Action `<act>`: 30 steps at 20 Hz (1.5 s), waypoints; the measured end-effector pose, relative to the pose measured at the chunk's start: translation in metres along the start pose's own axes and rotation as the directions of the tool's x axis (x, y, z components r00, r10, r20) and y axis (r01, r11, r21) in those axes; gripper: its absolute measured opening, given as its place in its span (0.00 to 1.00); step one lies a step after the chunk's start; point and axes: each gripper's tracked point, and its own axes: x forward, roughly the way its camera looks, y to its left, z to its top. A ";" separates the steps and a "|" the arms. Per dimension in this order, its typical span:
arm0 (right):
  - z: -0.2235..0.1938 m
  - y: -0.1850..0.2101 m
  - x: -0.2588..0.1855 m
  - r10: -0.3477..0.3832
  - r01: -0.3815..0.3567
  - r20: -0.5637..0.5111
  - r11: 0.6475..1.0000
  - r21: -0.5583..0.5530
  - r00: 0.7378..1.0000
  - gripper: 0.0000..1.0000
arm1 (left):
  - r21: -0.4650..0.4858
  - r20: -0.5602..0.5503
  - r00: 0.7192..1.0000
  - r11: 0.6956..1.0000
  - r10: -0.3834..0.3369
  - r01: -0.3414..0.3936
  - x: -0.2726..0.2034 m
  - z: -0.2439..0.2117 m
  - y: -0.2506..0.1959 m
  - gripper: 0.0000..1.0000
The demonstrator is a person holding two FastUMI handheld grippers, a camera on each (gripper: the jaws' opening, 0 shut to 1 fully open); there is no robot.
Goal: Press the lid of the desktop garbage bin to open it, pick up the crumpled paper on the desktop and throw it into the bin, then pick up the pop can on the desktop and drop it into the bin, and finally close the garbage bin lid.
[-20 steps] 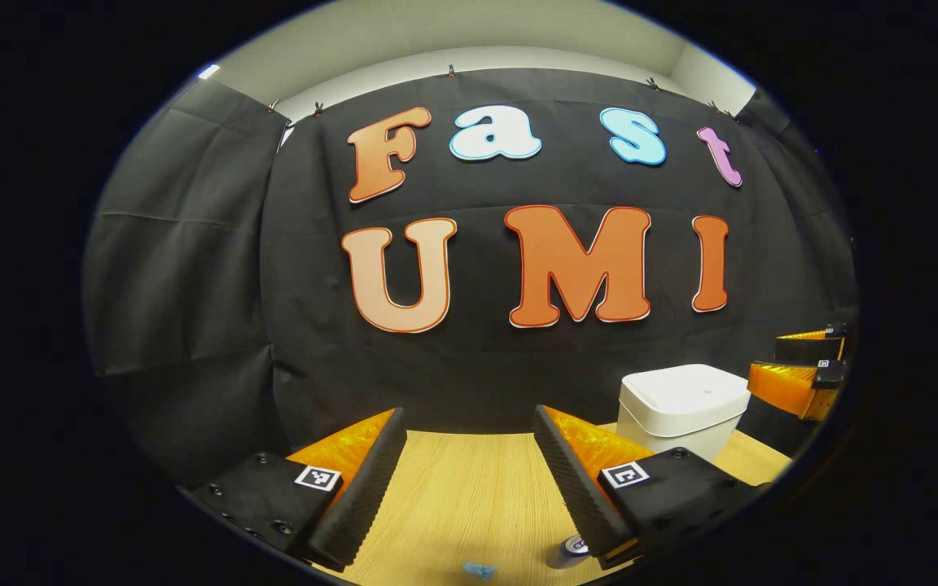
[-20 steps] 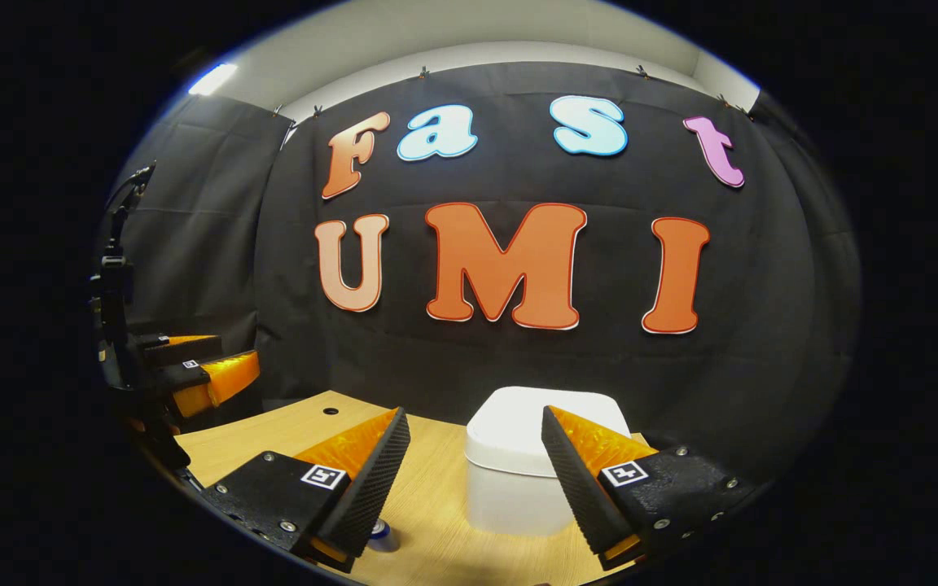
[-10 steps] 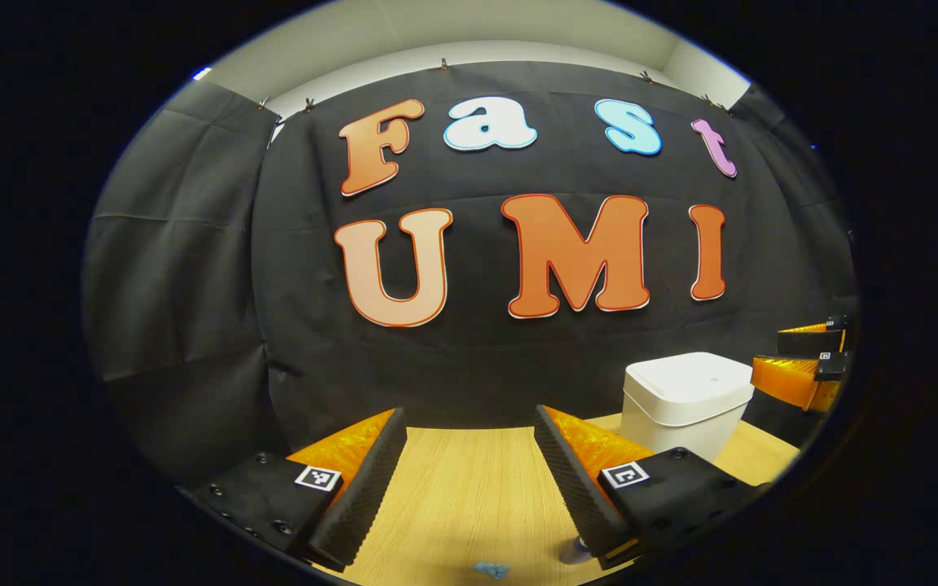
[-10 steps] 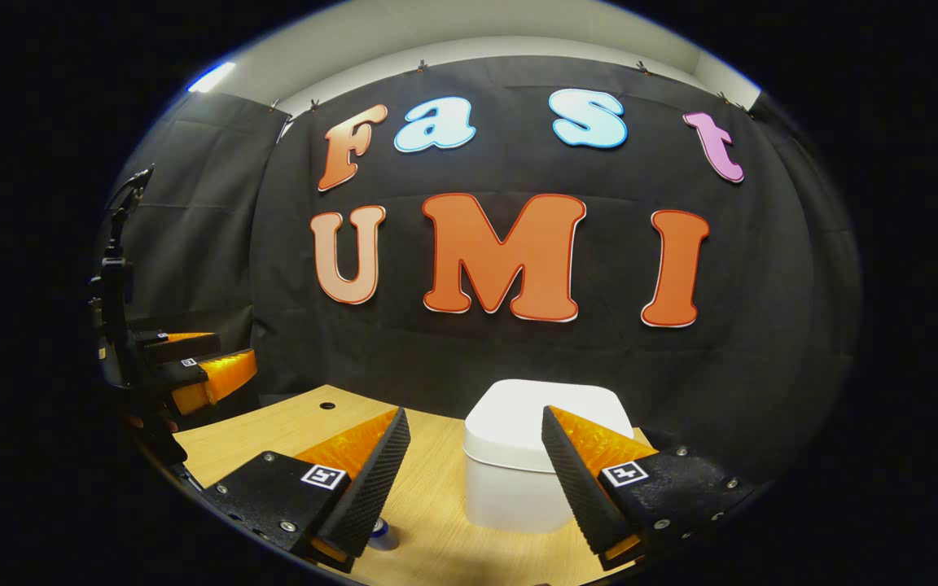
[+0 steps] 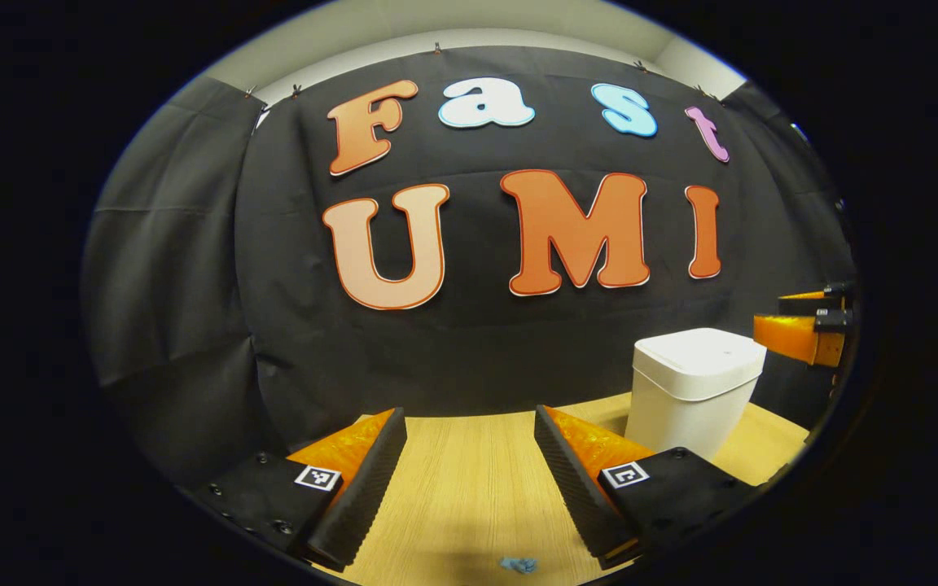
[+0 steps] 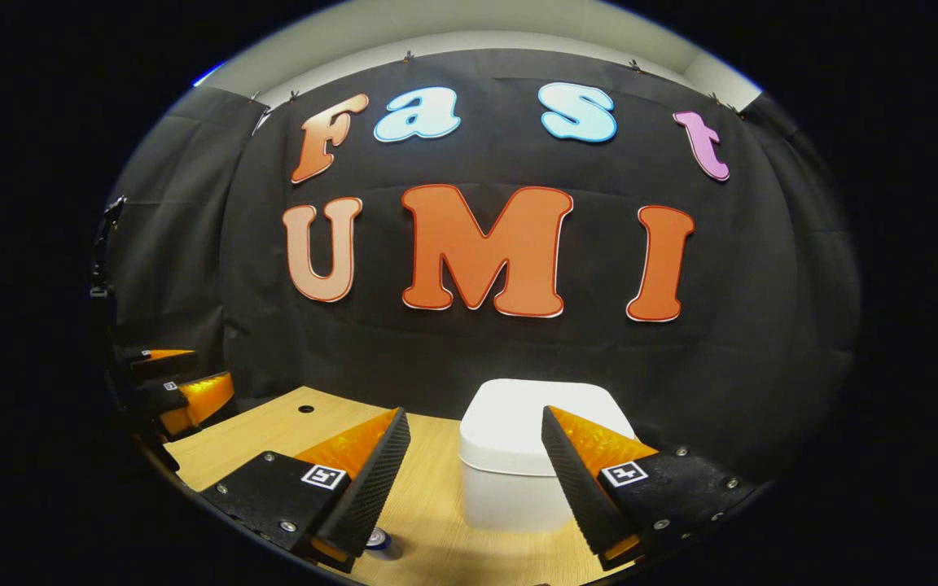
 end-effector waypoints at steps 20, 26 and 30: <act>0.023 -0.048 0.062 -0.084 0.081 -0.082 0.996 -0.040 0.993 0.17 | -0.017 -0.059 0.996 0.998 0.066 -0.067 -0.003 -0.017 0.020 1.00; 0.010 -0.053 0.079 -0.078 0.077 -0.121 0.997 -0.014 0.990 0.02 | -0.019 -0.079 0.992 0.995 0.097 -0.098 -0.003 -0.021 0.024 1.00; 0.003 -0.058 0.083 -0.079 0.078 -0.134 0.997 -0.016 0.988 0.01 | -0.016 -0.090 0.990 0.994 0.107 -0.109 -0.002 -0.023 0.025 1.00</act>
